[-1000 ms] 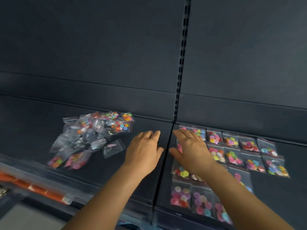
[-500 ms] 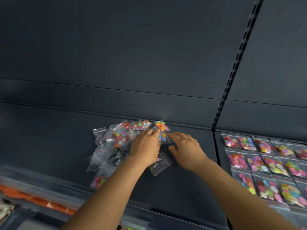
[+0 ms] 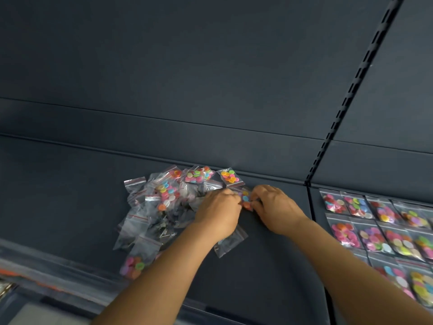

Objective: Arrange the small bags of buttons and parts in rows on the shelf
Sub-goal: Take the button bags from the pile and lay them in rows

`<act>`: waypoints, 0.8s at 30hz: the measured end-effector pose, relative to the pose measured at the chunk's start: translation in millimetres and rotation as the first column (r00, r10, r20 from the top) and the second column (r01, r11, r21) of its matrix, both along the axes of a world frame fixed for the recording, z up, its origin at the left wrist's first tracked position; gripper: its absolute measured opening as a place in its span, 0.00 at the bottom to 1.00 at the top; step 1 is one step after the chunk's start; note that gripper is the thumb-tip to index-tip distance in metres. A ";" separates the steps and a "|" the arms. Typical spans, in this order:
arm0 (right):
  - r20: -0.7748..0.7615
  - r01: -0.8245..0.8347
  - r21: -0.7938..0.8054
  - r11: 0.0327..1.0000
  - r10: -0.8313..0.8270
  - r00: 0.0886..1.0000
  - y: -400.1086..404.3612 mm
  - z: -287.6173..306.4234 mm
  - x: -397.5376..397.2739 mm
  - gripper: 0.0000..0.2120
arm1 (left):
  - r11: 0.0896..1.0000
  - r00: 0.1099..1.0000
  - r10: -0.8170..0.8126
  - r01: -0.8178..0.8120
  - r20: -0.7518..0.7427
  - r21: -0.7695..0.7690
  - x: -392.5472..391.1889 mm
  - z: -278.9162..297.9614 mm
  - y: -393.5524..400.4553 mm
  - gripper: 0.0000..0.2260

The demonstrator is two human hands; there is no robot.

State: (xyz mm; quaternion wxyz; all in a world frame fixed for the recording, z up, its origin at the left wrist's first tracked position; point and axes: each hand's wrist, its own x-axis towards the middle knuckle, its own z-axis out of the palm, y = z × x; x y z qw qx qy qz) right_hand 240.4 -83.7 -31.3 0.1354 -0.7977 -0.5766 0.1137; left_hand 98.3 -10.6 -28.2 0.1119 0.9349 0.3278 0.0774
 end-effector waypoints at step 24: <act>-0.522 0.390 0.131 0.911 -0.271 0.809 -9.5 3.8 5.6 0.07 | 0.781 0.837 0.491 -0.301 0.240 -0.547 31.9 -3.5 -20.0 0.02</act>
